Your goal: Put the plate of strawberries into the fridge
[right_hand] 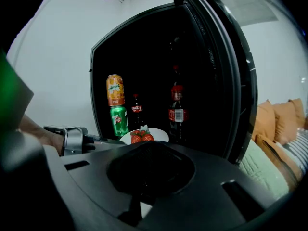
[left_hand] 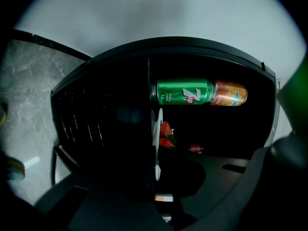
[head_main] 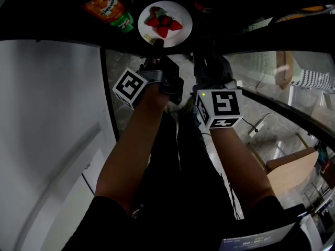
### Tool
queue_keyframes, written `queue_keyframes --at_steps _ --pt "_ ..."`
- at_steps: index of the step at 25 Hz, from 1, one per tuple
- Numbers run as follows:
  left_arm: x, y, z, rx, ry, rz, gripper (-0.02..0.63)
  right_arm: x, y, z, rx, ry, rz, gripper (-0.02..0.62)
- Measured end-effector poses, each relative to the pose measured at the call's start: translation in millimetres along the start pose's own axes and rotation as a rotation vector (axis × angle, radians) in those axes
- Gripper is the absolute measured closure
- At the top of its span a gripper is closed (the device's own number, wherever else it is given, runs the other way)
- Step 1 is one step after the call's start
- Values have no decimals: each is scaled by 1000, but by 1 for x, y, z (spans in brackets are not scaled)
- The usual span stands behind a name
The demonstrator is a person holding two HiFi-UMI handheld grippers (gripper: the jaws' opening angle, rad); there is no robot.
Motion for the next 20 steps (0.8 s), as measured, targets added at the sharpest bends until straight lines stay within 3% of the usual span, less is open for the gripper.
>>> queue_keyframes --at_steps 3,9,11,15,20 --pt "2 0 1 7 -24 -45 589 0 -1 1 1 1 -1 591" --pt "12 -2 5 15 51 -43 586 1 -3 2 -11 8 -1 591" --pt "14 -2 4 13 50 -42 541 1 -5 2 -16 11 -2 591" --pt "16 -3 3 6 48 -48 537 2 -6 3 -25 12 -1 591" --pt "20 -7 4 9 80 -57 477 2 -8 4 -30 21 1 591"
Point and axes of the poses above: the fingertips, and each gripper's own axes: y forward along the fingers, x to its right, z out of its top, the point moved 8 cm from there along -y, backward along the fingers, and after that the axes turned 5 degrees about -x, right-handed, at the moved point
